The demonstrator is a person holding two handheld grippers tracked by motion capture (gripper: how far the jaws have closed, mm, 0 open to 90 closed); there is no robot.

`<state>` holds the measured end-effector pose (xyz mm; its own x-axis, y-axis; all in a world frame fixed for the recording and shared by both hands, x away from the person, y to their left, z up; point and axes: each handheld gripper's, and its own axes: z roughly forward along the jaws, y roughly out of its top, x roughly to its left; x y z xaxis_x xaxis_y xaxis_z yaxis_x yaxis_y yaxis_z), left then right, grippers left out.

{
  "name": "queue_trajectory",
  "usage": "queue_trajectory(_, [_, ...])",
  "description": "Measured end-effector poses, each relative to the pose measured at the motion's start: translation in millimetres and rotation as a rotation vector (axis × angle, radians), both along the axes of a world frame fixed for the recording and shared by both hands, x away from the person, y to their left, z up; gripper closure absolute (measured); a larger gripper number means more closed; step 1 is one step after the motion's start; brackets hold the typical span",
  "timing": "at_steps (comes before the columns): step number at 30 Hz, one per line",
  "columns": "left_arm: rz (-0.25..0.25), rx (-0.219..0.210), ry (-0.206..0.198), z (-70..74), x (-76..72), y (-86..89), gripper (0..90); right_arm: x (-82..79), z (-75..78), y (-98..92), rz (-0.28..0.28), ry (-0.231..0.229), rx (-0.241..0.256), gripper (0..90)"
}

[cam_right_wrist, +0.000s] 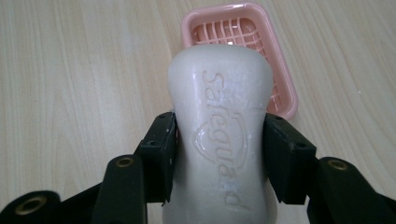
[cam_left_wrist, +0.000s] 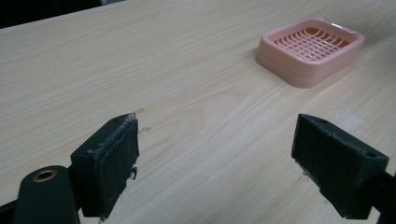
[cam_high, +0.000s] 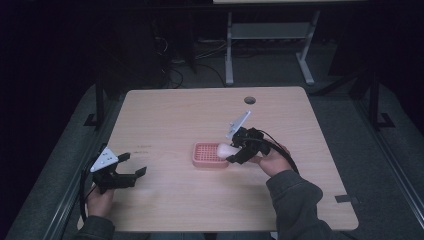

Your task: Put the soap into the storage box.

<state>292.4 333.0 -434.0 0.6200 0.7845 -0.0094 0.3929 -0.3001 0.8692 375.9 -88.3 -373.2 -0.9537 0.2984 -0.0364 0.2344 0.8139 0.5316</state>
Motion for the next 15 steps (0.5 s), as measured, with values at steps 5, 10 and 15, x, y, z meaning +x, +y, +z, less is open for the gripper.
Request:
queue_trajectory(5, [0.002, -0.004, -0.001, 0.0, -0.1, 0.2, 14.4, 2.5, 4.4, 5.3, 0.009, -0.008, -0.001, 48.1])
queue_trajectory(10, [0.002, -0.004, -0.002, 0.0, 0.0, 0.5, 14.4, 5.3, 6.2, 10.5, 0.015, -0.011, 0.004, 48.1])
queue_trajectory(15, [0.005, -0.004, 0.001, -0.1, 0.2, 0.5, 14.4, 8.4, 5.1, 14.9, 0.021, -0.004, -0.003, 48.1])
